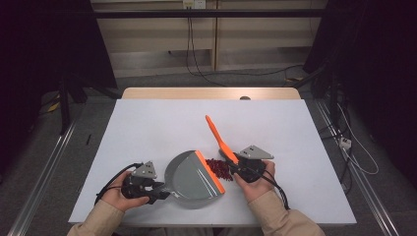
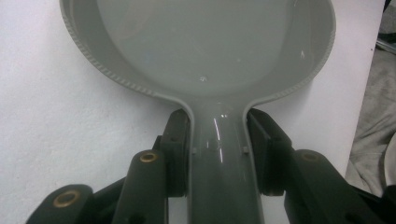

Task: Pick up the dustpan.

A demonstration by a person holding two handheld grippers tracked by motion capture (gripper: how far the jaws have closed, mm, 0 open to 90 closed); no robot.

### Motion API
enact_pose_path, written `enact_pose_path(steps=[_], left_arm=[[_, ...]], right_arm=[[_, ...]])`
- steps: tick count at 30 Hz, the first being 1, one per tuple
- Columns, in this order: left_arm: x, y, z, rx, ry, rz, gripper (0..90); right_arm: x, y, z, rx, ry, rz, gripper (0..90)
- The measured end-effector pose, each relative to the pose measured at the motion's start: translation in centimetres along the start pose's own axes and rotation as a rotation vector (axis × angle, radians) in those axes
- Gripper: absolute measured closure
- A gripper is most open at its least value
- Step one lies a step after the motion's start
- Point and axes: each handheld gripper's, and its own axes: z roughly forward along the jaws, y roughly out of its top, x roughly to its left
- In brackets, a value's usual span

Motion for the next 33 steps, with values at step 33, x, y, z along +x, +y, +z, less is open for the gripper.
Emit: enact_pose_path(steps=[33], left_arm=[[-0.2, 0.9, 0.7, 0.012, -0.018, -0.011, 62.7]], right_arm=[[3.8, 0.2, 1.3, -0.036, 0.06, 0.104, 69.9]])
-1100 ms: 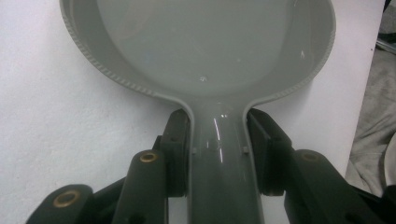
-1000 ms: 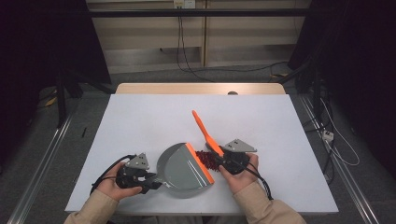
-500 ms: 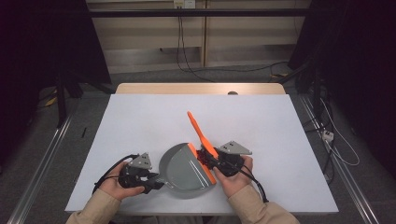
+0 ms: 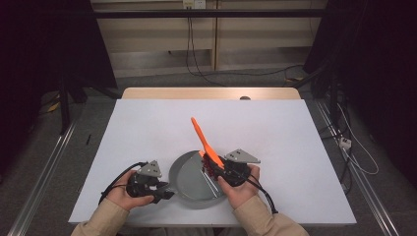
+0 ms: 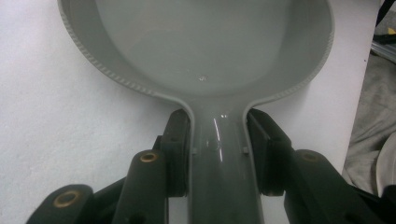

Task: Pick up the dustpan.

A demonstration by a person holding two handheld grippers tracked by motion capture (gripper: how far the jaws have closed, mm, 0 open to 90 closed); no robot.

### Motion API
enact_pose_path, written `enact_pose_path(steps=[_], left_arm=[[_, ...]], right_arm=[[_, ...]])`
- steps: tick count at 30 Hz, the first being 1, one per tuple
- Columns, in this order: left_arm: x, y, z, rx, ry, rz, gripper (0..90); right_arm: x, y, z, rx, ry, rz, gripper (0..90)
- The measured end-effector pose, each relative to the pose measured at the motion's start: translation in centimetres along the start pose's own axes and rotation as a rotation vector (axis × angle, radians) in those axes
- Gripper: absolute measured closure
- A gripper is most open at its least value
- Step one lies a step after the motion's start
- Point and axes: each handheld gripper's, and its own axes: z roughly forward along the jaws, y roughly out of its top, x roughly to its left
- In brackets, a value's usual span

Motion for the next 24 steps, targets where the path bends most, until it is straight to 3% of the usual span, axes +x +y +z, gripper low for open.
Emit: enact_pose_path(steps=[6, 9, 11, 13, 20, 24], left_arm=[[0.1, -0.1, 0.0, -0.011, -0.004, -0.012, 62.7], [0.1, -0.1, -0.1, -0.003, -0.002, -0.006, 62.7], [0.2, -0.2, -0.1, -0.008, -0.003, -0.009, 62.7], [0.2, -0.3, -0.1, -0.013, 0.005, -0.018, 62.7], [0.3, -0.3, -0.1, -0.019, -0.005, -0.022, 62.7], [0.3, -0.3, -0.1, -0.018, -0.006, -0.027, 62.7]], right_arm=[[0.6, 0.2, 0.1, -0.021, 0.011, -0.013, 70.1], [1.0, 0.6, 0.1, -0.036, 0.067, 0.009, 70.8], [1.5, 0.8, 0.1, -0.044, 0.074, -0.014, 70.8], [1.3, 1.2, 0.1, -0.049, 0.091, -0.006, 70.9], [-1.8, 2.1, -0.6, -0.084, 0.011, -0.018, 70.9], [-3.5, 1.6, -0.3, -0.073, -0.043, -0.02, 70.9]])
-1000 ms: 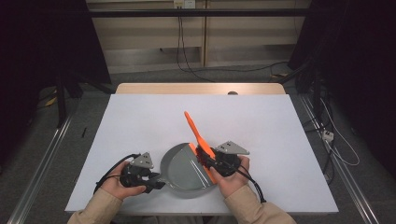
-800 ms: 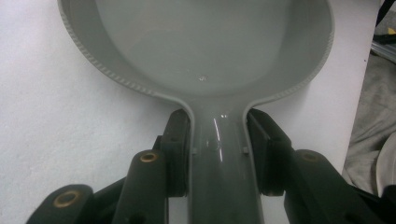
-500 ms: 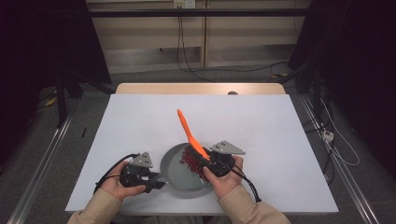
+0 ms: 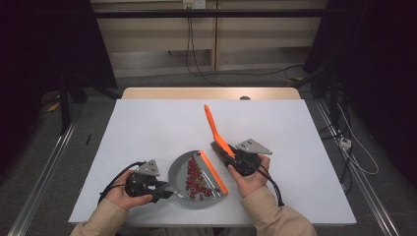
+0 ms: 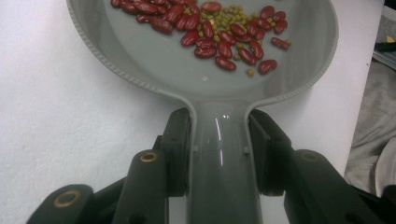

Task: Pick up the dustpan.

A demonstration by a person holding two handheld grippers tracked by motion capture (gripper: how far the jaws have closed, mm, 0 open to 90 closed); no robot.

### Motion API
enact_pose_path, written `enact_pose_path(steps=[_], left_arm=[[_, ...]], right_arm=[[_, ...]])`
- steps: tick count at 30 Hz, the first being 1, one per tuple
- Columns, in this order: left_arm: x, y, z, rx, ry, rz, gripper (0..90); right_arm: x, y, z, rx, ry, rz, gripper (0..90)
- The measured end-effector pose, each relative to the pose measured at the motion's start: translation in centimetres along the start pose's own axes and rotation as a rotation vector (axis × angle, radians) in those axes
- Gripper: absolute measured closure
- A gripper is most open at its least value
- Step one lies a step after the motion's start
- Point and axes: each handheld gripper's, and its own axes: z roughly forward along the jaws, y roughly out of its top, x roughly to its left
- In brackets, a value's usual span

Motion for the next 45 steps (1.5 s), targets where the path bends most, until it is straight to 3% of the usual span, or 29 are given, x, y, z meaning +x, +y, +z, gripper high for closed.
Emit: enact_pose_path(steps=[4, 8, 9, 13, 14, 19, 26, 28, 30, 34, 36, 40, 45], left_arm=[[0.1, 0.1, 0.0, 0.013, 0.006, 0.007, 62.7], [0.1, 0.3, 0.3, 0.002, 0.009, -0.009, 62.7], [0.1, 0.3, 0.3, 0.005, 0.013, -0.009, 62.7], [0.1, 0.3, 0.3, 0.009, 0.016, -0.004, 62.5], [0.0, 0.3, 0.3, 0.005, 0.02, -0.003, 62.4], [0.0, 0.1, 0.5, -0.014, 0.038, -0.012, 57.7], [-0.2, 0.1, 0.7, -0.016, 0.049, 0.014, 62.6], [-0.2, 0.0, 0.8, -0.039, 0.054, 0.032, 62.8], [-0.1, -0.2, 0.9, -0.066, 0.059, 0.024, 62.9], [0.0, -0.4, 0.8, -0.085, 0.1, 0.041, 62.9], [0.1, -0.5, 0.6, -0.101, 0.099, 0.04, 62.9], [0.4, -0.7, 0.4, -0.139, 0.1, 0.022, 62.9], [1.3, -1.1, -0.4, -0.196, 0.138, -0.034, 62.9]], right_arm=[[-0.4, -1.0, 0.7, 0.01, -0.023, -0.013, 70.9], [1.7, -1.2, 1.0, 0.028, 0.041, -0.039, 70.7], [2.6, -1.2, 1.0, 0.032, 0.048, -0.067, 70.6], [4.3, -1.1, 1.1, 0.001, 0.084, -0.072, 70.7], [4.6, -0.9, 1.1, 0.001, 0.108, -0.049, 70.9], [6.4, -0.5, 1.3, 0.012, 0.145, -0.078, 71.0], [3.7, 0.5, 0.5, -0.027, 0.116, -0.042, 70.9], [2.6, 0.6, 0.2, -0.036, 0.104, -0.025, 70.9], [1.6, 0.6, -0.1, -0.038, 0.092, -0.016, 71.0], [-0.1, 0.5, -0.8, -0.045, 0.067, -0.009, 70.9], [-0.9, 0.4, -1.0, -0.044, 0.055, -0.001, 71.0], [-2.2, 0.4, -1.4, -0.044, 0.038, -0.004, 71.0], [-3.8, 0.4, -2.0, -0.052, 0.008, 0.001, 71.0]])
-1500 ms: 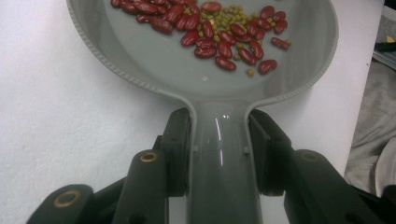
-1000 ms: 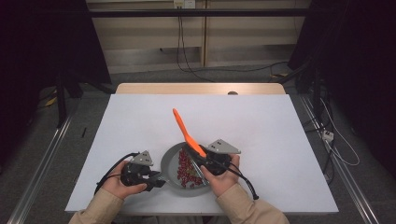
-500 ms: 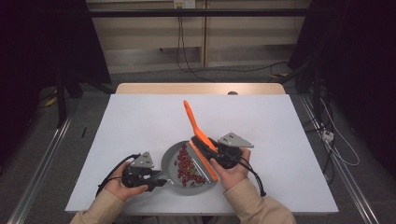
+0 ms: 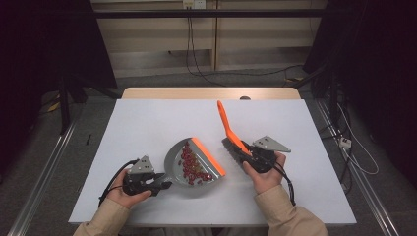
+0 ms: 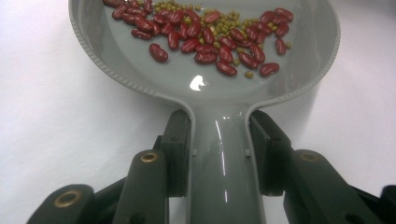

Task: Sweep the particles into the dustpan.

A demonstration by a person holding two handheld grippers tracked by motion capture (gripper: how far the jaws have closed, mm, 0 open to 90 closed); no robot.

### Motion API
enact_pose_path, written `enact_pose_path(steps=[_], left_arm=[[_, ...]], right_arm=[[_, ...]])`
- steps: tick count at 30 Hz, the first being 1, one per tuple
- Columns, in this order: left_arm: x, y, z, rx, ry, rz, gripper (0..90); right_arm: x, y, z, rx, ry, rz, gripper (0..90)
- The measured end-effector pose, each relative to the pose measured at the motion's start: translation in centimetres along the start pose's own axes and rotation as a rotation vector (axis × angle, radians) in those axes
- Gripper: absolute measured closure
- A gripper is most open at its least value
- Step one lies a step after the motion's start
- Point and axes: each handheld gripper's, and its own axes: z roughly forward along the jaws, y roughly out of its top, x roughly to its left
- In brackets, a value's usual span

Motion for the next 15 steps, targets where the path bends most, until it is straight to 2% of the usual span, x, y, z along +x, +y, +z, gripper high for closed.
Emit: enact_pose_path(steps=[4, 6, 10, 11, 15], left_arm=[[1.1, -0.3, -0.8, -0.033, 0.058, -0.072, 62.8], [1.7, -0.4, -1.1, -0.038, 0.09, -0.093, 62.8], [2.8, -0.8, -1.5, -0.046, 0.146, -0.151, 62.8], [3.0, -0.9, -1.6, -0.045, 0.167, -0.155, 62.8], [3.7, -1.2, -1.9, -0.048, 0.23, -0.22, 62.8]], right_arm=[[-1.7, -0.1, -0.6, 0.002, -0.033, 0.0, 70.9], [-2.5, -0.3, -0.9, 0.013, -0.048, -0.006, 71.0], [-3.7, -0.7, -1.5, 0.015, -0.068, 0.013, 70.9], [-4.0, -0.7, -1.7, 0.011, -0.066, 0.016, 70.9], [-5.1, -0.8, -2.4, 0.015, -0.095, 0.005, 70.9]])
